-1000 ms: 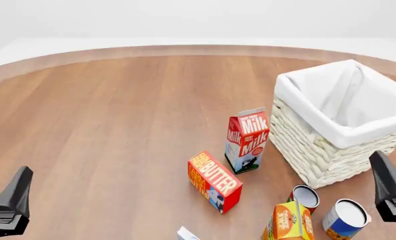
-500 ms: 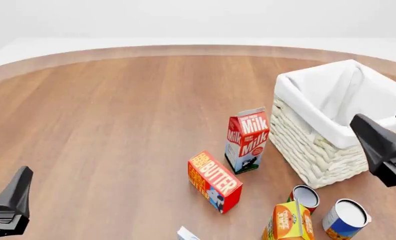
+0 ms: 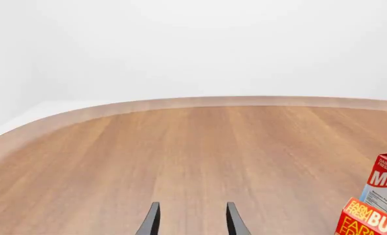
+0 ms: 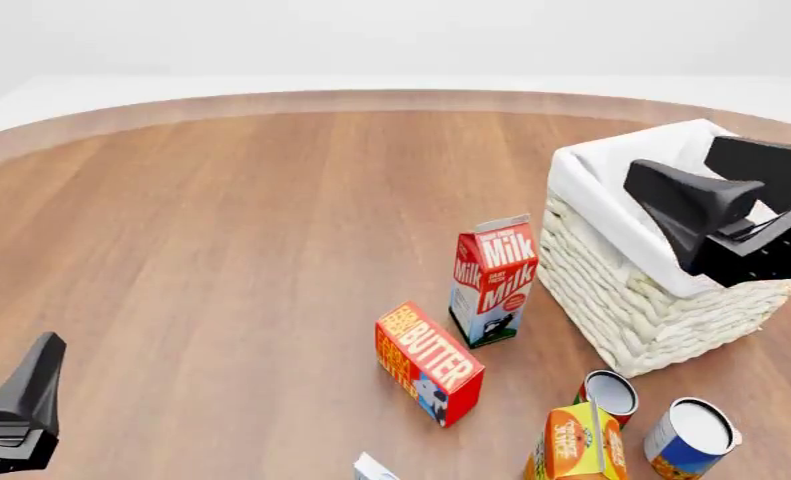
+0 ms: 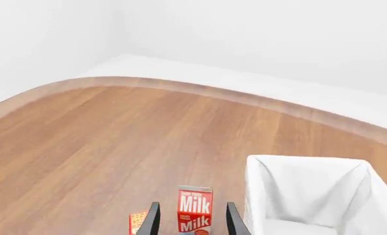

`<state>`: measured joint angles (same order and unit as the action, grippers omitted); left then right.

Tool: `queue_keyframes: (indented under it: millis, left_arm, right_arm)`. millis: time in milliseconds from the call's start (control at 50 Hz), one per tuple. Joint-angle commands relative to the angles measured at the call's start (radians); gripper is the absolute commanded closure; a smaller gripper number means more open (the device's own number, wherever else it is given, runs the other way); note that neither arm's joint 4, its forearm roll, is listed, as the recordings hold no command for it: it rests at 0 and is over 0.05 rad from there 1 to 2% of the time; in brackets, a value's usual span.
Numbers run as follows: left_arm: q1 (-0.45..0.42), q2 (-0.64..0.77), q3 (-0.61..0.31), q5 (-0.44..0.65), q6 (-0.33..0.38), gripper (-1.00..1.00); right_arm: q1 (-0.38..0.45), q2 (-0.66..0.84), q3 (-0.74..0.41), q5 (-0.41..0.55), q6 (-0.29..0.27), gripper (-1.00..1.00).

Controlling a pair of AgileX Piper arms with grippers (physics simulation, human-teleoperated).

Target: Pick up the cream cheese box and the butter, and put them in the basket.

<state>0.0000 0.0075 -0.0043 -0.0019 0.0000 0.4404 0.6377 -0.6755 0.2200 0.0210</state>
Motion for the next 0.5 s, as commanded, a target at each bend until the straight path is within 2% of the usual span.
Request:
queue_keyframes:
  millis: [20, 100, 120, 180, 220, 500]
  left_arm:
    - [0.000, 0.000, 0.000, 0.000, 0.000, -1.00]
    - [0.000, 0.000, 0.000, 0.000, 0.000, -1.00]
    - [0.000, 0.000, 0.000, 0.000, 0.000, -1.00]
    - [0.000, 0.000, 0.000, 0.000, 0.000, -1.00]
    - [0.000, 0.000, 0.000, 0.000, 0.000, -1.00]
    - [0.000, 0.000, 0.000, 0.000, 0.000, -1.00]
  right_arm:
    - [0.067, 0.092, -0.077, 0.017, 0.043, -1.00]
    - [0.088, 0.136, -0.131, 0.047, 0.040, -1.00]
    - [0.103, 0.160, -0.145, 0.053, 0.062, -1.00]
    - [0.110, 0.184, -0.159, 0.059, 0.075, -1.00]
    - [0.118, 0.198, -0.166, 0.067, 0.056, -1.00]
    - [0.145, 0.263, -0.241, 0.123, 0.059, -1.00]
